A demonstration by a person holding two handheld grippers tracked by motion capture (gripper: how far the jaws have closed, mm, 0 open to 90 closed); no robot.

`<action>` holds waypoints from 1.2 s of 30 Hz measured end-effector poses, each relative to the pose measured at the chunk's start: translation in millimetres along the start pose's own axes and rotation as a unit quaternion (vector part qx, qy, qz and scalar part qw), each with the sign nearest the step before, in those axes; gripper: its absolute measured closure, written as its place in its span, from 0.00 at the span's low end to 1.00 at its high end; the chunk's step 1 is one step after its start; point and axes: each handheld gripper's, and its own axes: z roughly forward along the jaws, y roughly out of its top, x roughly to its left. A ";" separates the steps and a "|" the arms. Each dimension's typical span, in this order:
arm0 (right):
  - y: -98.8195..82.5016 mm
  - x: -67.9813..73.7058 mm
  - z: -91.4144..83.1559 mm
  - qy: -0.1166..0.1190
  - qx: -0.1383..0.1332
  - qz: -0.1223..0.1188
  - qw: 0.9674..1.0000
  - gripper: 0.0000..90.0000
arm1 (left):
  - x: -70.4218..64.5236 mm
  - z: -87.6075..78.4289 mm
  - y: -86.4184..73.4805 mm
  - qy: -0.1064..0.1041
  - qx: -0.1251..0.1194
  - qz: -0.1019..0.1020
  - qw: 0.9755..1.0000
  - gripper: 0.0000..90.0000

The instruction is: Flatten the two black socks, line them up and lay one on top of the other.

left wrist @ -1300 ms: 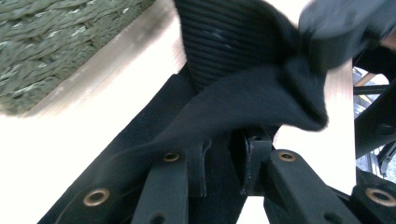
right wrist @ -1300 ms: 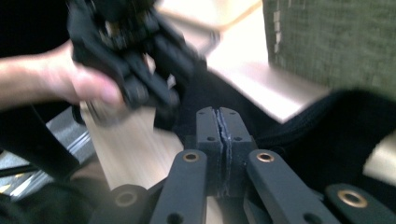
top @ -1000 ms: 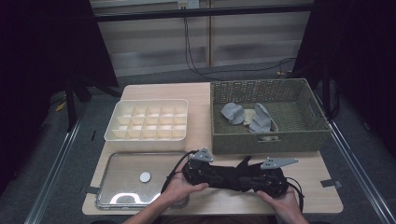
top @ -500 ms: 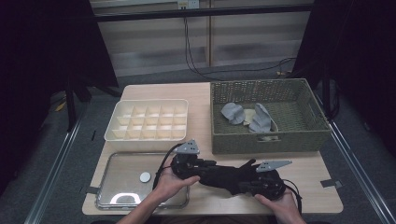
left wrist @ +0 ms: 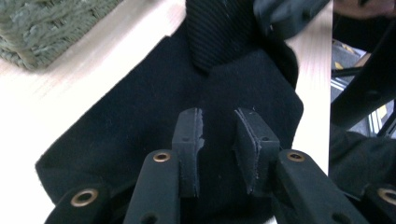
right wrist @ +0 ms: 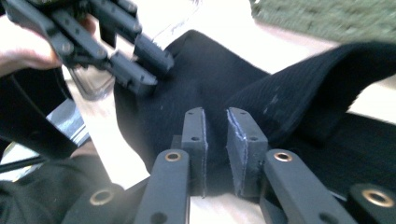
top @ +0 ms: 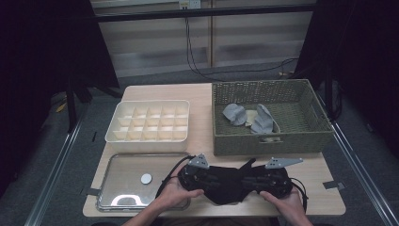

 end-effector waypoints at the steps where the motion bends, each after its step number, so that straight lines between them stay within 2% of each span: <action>1: 1.2 -0.7 -0.9 -0.002 -0.003 0.000 1.000 0.85 | -1.7 -2.3 -0.2 -0.001 -0.002 -0.003 1.000 0.78; 3: 4.6 -2.8 -2.7 -0.005 -0.010 0.004 1.000 0.85 | -2.3 -6.1 0.1 0.004 0.001 0.004 1.000 0.78; 4: 7.2 -4.3 -2.8 -0.007 -0.013 0.001 1.000 0.85 | -1.2 -13.3 -1.7 0.003 -0.004 -0.001 1.000 0.78; 5: 8.6 -4.9 -2.7 -0.010 -0.014 0.001 1.000 0.85 | -1.2 -13.3 -1.7 0.003 -0.004 -0.001 1.000 0.78; 6: 10.6 -5.8 -2.2 -0.012 -0.016 -0.001 1.000 0.84 | 3.3 -19.7 -6.2 0.013 0.000 -0.008 1.000 0.78; 7: 12.7 -6.7 -1.6 -0.013 -0.016 -0.001 1.000 0.84 | 3.3 -19.7 -6.2 0.013 0.000 -0.008 1.000 0.77; 8: 15.2 -7.4 -1.3 -0.017 -0.015 -0.003 1.000 0.84 | 5.9 -22.9 -13.5 0.020 -0.002 -0.018 1.000 0.77; 9: 18.0 -8.3 -1.8 -0.019 -0.018 -0.005 1.000 0.84 | 6.2 -24.6 -16.5 0.028 0.004 -0.020 0.999 0.75; 10: 21.1 -9.4 -2.6 -0.018 -0.022 -0.007 1.000 0.83 | 6.7 -25.7 -20.2 0.022 0.004 -0.024 0.999 0.72; 11: 24.4 -10.6 -3.8 -0.019 -0.022 -0.007 1.000 0.82 | 5.0 -27.1 -22.9 0.033 0.008 -0.026 0.999 0.70; 14: 30.8 -14.0 -5.8 -0.027 -0.031 -0.007 0.999 0.82 | 3.4 -27.9 -29.1 0.031 0.009 -0.033 0.999 0.63; 16: 37.7 -21.5 -7.1 -0.038 -0.040 -0.004 0.998 0.79 | 1.3 -29.1 -34.1 0.028 0.010 -0.028 0.999 0.59; 17: 38.9 -24.8 -6.6 -0.038 -0.043 -0.001 0.998 0.79 | 1.7 -31.5 -35.8 0.028 0.020 -0.026 0.999 0.58; 18: 39.3 -27.1 -5.9 -0.041 -0.046 0.000 0.998 0.77 | 1.8 -31.0 -36.6 0.030 0.016 -0.031 0.999 0.58; 20: 40.0 -32.7 -3.2 -0.051 -0.035 -0.006 0.998 0.75 | 2.8 -30.6 -37.0 0.031 0.019 -0.032 0.999 0.58; 21: 40.0 -32.7 -3.2 -0.051 -0.035 -0.006 0.998 0.75 | 2.7 -29.7 -37.7 0.038 0.023 -0.031 0.999 0.58; 22: 39.5 -41.7 -1.9 -0.056 -0.038 0.009 0.998 0.71 | 2.8 -27.7 -38.3 0.039 0.034 -0.028 0.998 0.58; 23: 39.2 -44.0 -1.5 -0.056 -0.034 0.016 0.998 0.70 | 2.0 -26.6 -38.6 0.041 0.028 -0.027 0.998 0.59; 25: 37.2 -47.1 -0.4 -0.066 -0.030 0.012 0.997 0.67 | 1.8 -26.6 -38.5 0.042 0.031 -0.019 0.998 0.58; 26: 37.2 -47.1 -0.4 -0.066 -0.030 0.012 0.997 0.67 | 1.8 -26.6 -38.5 0.042 0.031 -0.019 0.998 0.60; 29: 30.5 -48.5 -0.8 -0.069 -0.017 0.016 0.997 0.68 | 1.5 -25.4 -38.0 0.036 0.032 -0.017 0.999 0.72; 32: 25.3 -46.4 -3.2 -0.067 -0.009 0.007 0.998 0.72 | 1.4 -23.5 -38.0 0.031 0.030 -0.011 0.999 0.86; 33: 22.4 -45.4 -5.3 -0.071 -0.007 0.009 0.997 0.74 | 1.5 -23.7 -37.5 0.031 0.036 -0.012 0.999 0.86; 34: 16.3 -43.4 -10.8 -0.076 -0.005 0.016 0.997 0.76 | 2.5 -22.6 -37.2 0.026 0.031 -0.021 0.999 0.92; 36: 12.1 -41.8 -15.6 -0.074 -0.008 0.020 0.997 0.85 | 3.7 -25.0 -36.1 0.019 0.032 -0.022 0.999 0.97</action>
